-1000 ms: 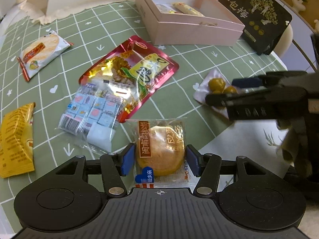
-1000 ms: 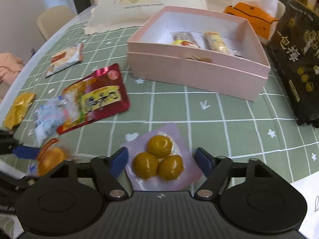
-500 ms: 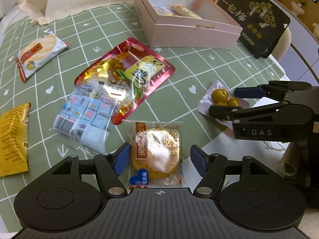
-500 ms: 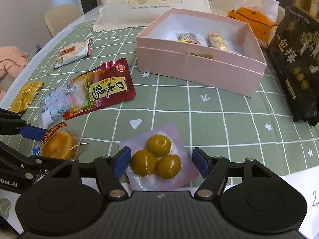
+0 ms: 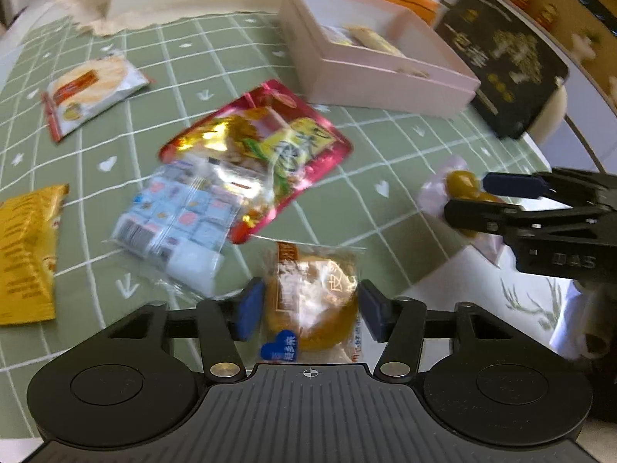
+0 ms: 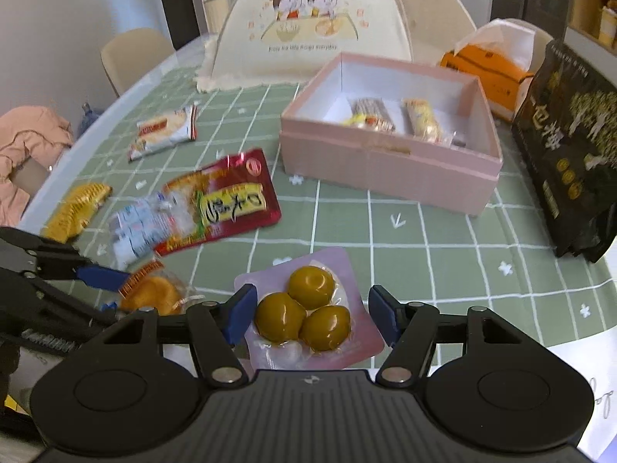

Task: Organize snacks
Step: 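Carry the pastry and purple tray over the pink box and open both tools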

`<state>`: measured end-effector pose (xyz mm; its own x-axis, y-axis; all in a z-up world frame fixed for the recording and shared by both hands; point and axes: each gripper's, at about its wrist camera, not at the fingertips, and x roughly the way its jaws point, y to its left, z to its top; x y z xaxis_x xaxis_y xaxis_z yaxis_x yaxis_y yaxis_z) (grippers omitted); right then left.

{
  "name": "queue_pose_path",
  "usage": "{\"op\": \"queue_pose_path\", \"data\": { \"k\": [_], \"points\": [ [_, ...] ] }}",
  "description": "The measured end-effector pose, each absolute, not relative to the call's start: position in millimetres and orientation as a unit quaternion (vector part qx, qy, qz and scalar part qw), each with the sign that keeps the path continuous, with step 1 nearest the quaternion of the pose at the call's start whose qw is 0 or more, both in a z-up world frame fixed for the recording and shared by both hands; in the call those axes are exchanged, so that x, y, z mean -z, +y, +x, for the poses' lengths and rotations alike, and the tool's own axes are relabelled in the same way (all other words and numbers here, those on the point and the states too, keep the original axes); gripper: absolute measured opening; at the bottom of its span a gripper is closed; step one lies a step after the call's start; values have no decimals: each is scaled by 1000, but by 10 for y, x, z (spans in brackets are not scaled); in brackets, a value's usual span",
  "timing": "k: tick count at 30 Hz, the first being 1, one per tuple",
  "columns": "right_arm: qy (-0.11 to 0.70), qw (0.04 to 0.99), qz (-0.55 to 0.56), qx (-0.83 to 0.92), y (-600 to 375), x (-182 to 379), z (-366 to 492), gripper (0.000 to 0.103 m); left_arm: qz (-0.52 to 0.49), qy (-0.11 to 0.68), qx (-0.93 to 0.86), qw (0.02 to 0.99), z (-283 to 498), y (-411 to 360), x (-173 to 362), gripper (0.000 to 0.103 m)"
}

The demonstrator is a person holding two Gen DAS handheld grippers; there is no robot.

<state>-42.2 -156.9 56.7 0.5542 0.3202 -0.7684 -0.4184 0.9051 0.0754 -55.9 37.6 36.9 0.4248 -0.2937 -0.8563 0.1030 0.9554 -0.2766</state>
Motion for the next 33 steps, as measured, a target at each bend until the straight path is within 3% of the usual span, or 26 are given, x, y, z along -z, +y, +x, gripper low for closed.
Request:
{"op": "queue_pose_path", "data": {
  "k": [5,9,14,17,20,29,33],
  "points": [
    [417,885,-56,-200,-1631,-698,-417,64,-86,524,142,835,-594,340,-407,57],
    [399,895,-41,-195,-1800,-1044,-357,64,-68,486,185,851,-540,293,-862,57],
    [291,934,-32,-203,-2119,-2076,-53,65,-34,321,228,918,-97,360,-2169,57],
    [245,951,-34,-184,-2229,-2556,315,65,-1,253,214,943,304,256,-2542,57],
    [233,960,-25,-155,-2286,-2732,665,65,-39,287,210,934,898,106,-2398,57],
    [312,939,6,-145,-2355,-2192,1204,65,-80,453,169,871,2207,-407,-781,58],
    [359,923,12,-138,-2391,-1909,1391,65,-109,443,140,879,2194,-253,-664,56]
  ]
}}
